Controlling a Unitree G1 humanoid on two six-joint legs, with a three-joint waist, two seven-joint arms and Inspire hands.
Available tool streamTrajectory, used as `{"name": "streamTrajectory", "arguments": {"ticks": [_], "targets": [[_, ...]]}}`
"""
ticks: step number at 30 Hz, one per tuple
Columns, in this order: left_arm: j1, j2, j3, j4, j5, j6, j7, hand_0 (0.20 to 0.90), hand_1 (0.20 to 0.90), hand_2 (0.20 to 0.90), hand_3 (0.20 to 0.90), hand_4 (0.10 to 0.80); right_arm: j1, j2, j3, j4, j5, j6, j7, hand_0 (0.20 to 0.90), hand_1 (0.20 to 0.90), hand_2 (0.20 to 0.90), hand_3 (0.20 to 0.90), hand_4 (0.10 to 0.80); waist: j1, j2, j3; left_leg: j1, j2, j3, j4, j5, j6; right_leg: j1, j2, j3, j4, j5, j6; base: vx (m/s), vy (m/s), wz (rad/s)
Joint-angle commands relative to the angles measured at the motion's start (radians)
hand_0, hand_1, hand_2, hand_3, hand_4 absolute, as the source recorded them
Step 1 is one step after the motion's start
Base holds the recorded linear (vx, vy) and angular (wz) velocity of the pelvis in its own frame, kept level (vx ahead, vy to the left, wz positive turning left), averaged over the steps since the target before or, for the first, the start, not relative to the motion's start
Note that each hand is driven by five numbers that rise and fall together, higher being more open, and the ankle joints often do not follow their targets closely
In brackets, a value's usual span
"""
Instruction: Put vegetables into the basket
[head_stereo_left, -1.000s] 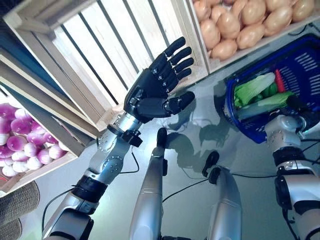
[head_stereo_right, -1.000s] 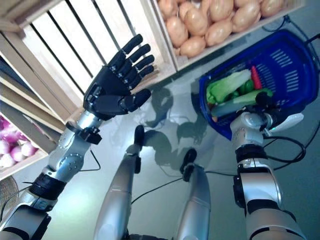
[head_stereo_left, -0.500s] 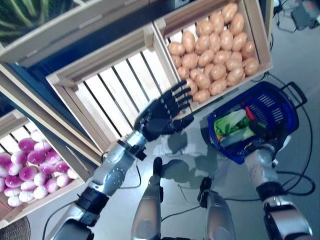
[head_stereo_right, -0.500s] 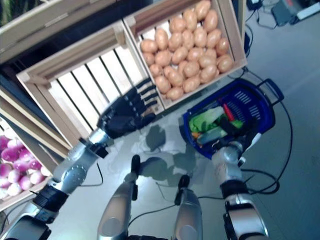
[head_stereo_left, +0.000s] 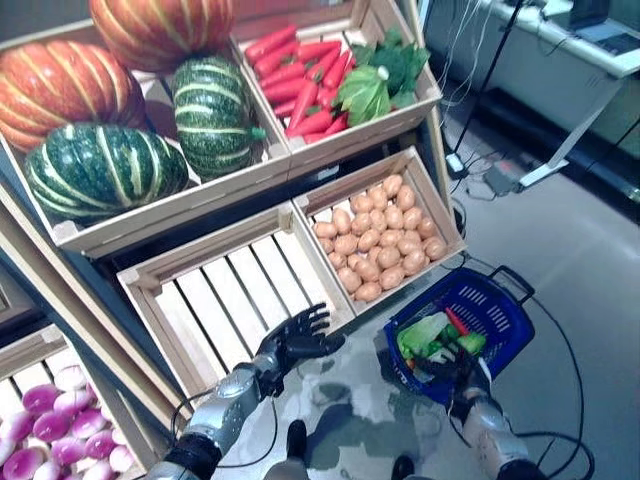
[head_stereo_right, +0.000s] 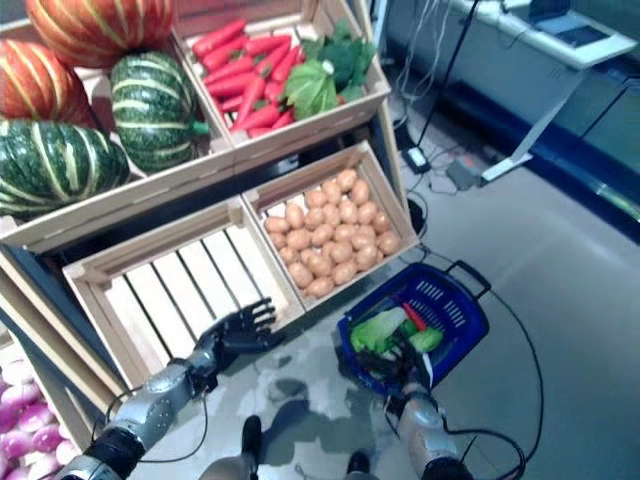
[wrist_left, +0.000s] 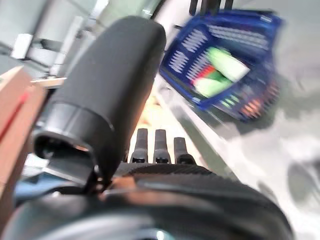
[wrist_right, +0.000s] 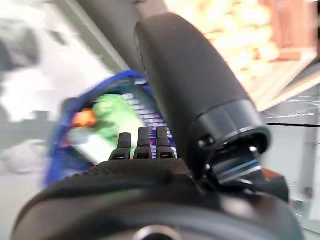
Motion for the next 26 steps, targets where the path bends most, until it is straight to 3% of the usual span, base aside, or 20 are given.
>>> {"name": "streamTrajectory", "arguments": {"ticks": [1,3,10,15,26], "targets": [[-0.041,-0.068,0.029,0.115,0.147,-0.164,0.094,0.900,0.900,0.900,0.900,0.800,0.027,-0.033,0.012,0.080,-0.050,0.031,0.112,0.900,0.900,0.900,0.900,0.800,-0.007,0.016,-0.056,0.032,0.039,0.011,0.002,-0.053,-0.033,-0.070,0.005,-0.012,-0.015,0.136,-0.056,0.036,0.027,-0.20],[-0.044,-0.085,0.061,0.229,0.233,-0.231,0.131,0.900,0.900,0.900,0.900,0.800,0.032,-0.015,0.020,0.189,-0.096,0.062,0.165,0.900,0.900,0.900,0.900,0.800,-0.009,0.013,-0.065,0.042,0.038,0.017,0.002,-0.061,-0.030,-0.063,0.006,-0.007,-0.015,0.131,-0.056,0.044,0.025,-0.15],[-0.032,-0.118,0.085,0.510,0.316,-0.082,0.086,0.900,0.900,0.900,0.900,0.800,0.040,0.020,-0.004,0.346,-0.095,0.122,0.168,0.900,0.900,0.900,0.900,0.800,-0.017,0.018,-0.078,0.064,0.042,0.025,0.002,-0.079,-0.027,-0.044,0.010,0.005,-0.008,0.109,-0.053,0.054,0.010,-0.11],[-0.011,-0.128,0.121,0.586,0.323,0.013,0.053,0.900,0.900,0.900,0.900,0.800,0.029,0.019,-0.017,0.343,-0.106,0.128,0.166,0.900,0.900,0.900,0.900,0.800,-0.020,0.034,-0.076,0.070,0.043,0.026,0.002,-0.083,-0.027,-0.044,0.007,0.010,0.001,0.096,-0.055,0.007,0.020,0.00],[0.028,-0.145,0.105,0.637,0.397,-0.028,-0.023,0.900,0.900,0.900,0.900,0.800,0.011,0.032,-0.012,0.351,-0.136,0.131,0.183,0.900,0.900,0.900,0.900,0.800,-0.014,0.037,-0.091,0.090,0.050,0.035,0.002,-0.092,-0.030,-0.020,0.011,0.010,-0.015,0.090,-0.055,0.025,-0.002,0.00]]}}
